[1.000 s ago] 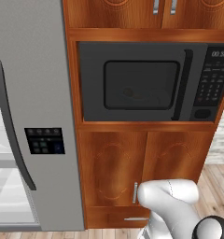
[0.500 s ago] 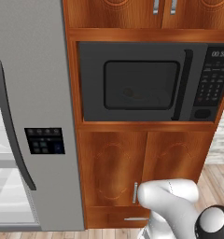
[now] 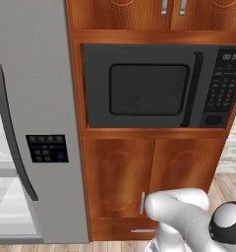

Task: Place the tupperware containing the shrimp and potato meal in the microwave. Close the microwave door and press the start button to reheat the meal.

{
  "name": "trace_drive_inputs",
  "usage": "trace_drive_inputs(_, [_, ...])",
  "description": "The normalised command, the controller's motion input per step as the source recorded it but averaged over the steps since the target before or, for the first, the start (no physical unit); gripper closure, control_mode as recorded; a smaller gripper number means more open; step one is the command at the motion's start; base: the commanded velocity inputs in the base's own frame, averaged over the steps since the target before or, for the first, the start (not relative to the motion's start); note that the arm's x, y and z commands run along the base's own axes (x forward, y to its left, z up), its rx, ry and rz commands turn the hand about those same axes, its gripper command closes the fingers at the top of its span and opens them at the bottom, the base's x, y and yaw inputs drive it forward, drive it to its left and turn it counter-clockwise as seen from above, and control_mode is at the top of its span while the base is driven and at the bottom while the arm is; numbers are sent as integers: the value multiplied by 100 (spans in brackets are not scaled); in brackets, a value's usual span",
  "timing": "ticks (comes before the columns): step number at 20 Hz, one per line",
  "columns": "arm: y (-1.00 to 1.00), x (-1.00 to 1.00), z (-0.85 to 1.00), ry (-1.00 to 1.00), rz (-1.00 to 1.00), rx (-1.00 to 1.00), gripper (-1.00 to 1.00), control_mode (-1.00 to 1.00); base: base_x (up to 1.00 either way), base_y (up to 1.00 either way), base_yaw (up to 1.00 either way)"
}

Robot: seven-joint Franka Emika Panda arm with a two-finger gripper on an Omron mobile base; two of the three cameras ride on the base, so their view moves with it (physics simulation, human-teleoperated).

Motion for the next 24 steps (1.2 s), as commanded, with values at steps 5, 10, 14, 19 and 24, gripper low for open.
trace_drive_inputs(5, [-9,21,-4,-1,0,4,100,-100,0,0,0])
trace_drive_inputs(10, [-9,24,-9,-2,0,4,100,-100,0,0,0])
trace_drive_inputs(14, [-6,24,-15,-1,0,2,100,-100,0,0,0])
trace_drive_inputs(19, [-7,21,-19,-1,0,1,100,-100,0,0,0])
trace_drive_inputs(24, [-9,23,-16,-1,0,1,100,-100,0,0,0])
